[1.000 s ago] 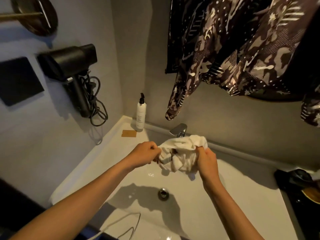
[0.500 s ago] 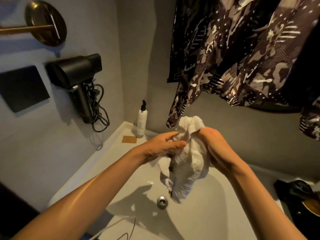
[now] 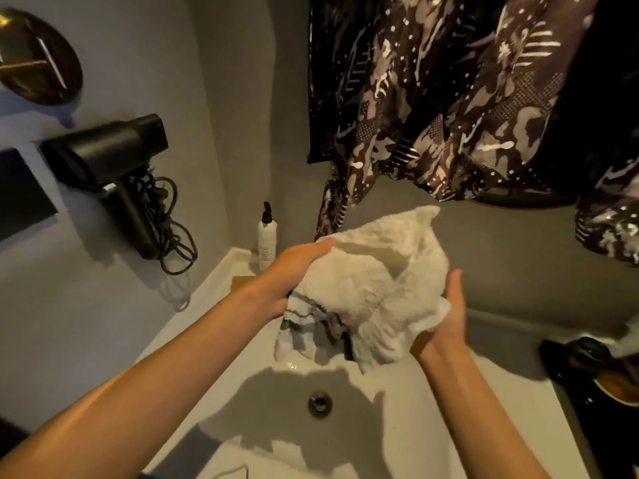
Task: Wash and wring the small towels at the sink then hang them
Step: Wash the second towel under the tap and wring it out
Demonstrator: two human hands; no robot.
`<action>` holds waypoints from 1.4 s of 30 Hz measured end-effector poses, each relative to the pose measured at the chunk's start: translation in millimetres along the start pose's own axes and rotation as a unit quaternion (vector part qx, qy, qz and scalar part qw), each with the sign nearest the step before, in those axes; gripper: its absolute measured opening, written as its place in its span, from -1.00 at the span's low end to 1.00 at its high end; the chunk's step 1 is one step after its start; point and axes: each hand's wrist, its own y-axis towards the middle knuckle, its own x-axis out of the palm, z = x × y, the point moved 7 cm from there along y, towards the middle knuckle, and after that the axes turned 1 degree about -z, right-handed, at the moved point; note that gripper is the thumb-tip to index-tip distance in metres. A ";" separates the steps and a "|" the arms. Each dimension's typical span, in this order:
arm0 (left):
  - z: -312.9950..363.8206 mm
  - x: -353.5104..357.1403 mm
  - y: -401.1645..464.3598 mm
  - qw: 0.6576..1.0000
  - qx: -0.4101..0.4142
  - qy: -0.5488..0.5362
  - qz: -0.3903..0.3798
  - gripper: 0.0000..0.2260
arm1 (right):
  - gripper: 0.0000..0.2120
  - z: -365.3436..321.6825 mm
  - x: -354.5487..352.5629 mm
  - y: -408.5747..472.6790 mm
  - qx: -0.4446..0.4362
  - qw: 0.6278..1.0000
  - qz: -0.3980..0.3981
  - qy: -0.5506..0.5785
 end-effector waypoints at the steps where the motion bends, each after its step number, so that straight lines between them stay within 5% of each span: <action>1: -19.2 -1.5 4.4 0.998 -0.046 -0.025 0.019 -0.70 | -0.32 22.3 -15.9 0.2 0.011 0.999 0.012 0.044; 5: -67.5 -38.5 2.4 0.988 -0.110 -0.030 0.101 -0.77 | -0.07 67.5 -47.7 -13.4 0.114 0.992 0.018 0.042; 8: -86.5 -57.3 -6.9 0.987 -0.117 -0.025 0.107 -0.74 | -0.40 50.1 -73.6 -15.0 0.078 0.976 0.108 -0.172; 12: -91.1 -70.2 -19.5 0.992 -0.049 0.017 0.117 -0.69 | -0.88 17.1 -99.0 -26.5 -0.049 0.880 0.229 -0.412; 16: -78.7 -85.2 -30.6 0.988 -0.025 0.027 0.147 -0.74 | -0.66 -5.6 -122.4 -32.8 -0.064 0.922 0.279 -0.260; 19: -68.2 -85.2 -32.1 0.993 -0.020 -0.061 0.100 -0.70 | -0.67 -19.2 -117.5 -27.7 -0.061 0.961 0.226 -0.145; 23: -69.7 -82.5 -25.2 0.989 -0.007 -0.051 0.140 -0.82 | -0.74 10.1 -104.8 -23.0 0.029 0.909 0.198 -0.364; 25: -61.0 -89.9 -25.6 0.985 0.010 -0.005 0.170 -0.96 | -0.74 -0.5 -103.7 -18.4 0.003 0.915 0.197 -0.353; 33: -59.1 -132.6 -35.8 0.968 0.010 0.154 0.196 -0.88 | -0.89 -34.1 -102.5 -19.1 0.014 0.930 0.169 -0.326; 40: -34.0 -124.5 -38.8 0.966 0.067 0.183 0.169 -0.99 | -0.82 -90.9 -89.3 -22.3 -0.151 0.847 0.205 -0.466; 42: -31.9 -106.8 -37.4 0.984 0.048 0.112 0.127 -0.95 | -0.72 -106.6 -71.1 -21.8 -0.212 0.829 0.190 -0.481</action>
